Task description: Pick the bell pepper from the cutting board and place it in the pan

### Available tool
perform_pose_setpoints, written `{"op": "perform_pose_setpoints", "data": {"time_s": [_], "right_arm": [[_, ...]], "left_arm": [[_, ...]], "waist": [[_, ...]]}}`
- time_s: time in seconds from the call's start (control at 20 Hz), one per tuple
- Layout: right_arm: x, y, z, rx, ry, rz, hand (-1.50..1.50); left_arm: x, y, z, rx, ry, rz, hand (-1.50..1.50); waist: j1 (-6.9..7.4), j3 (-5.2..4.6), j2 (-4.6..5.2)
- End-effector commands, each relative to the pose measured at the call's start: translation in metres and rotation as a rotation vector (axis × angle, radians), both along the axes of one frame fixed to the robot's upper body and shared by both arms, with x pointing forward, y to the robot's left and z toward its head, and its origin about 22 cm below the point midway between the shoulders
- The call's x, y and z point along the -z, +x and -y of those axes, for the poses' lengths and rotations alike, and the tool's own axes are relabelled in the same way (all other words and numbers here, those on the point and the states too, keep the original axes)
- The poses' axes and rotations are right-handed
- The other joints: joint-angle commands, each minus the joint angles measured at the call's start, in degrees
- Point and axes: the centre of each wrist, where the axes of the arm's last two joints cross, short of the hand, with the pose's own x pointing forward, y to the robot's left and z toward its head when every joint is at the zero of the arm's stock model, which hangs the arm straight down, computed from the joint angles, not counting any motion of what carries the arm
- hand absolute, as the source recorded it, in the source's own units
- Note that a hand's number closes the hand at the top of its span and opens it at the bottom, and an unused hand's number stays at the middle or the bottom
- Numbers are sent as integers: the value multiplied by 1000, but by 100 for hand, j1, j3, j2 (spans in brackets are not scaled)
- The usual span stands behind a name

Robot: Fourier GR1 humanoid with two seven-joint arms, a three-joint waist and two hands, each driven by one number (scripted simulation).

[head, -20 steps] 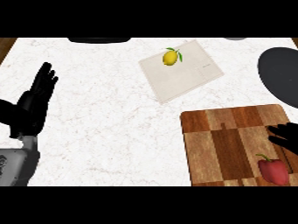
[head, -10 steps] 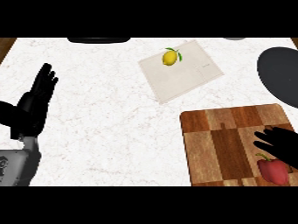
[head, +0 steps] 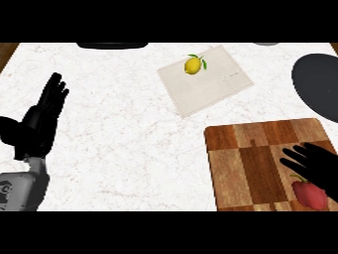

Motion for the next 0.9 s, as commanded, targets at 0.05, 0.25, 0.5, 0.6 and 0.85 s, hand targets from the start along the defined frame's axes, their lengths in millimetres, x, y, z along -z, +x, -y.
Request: {"op": "perform_pose_setpoints", "data": {"time_s": [0.05,0.25,0.5,0.6,0.85], "right_arm": [[11,-4,0,22,-42,-22,-150],[38,-7,-7,2,-40,-35,-150],[40,17,-9,8,-114,-23,-150],[48,19,-14,25,-99,-21,-150],[64,9,-9,29,-143,-68,-150]], "left_arm": [[-8,3,-17,-15,2,-4,0],[8,1,0,-20,8,1,0],[2,8,-5,-5,13,0,0],[1,0,8,-12,-5,-8,0],[1,11,2,10,-6,-7,0]], "waist": [[-17,0,0],[-19,0,1],[-11,0,4],[-2,0,1],[-18,0,2]]}}
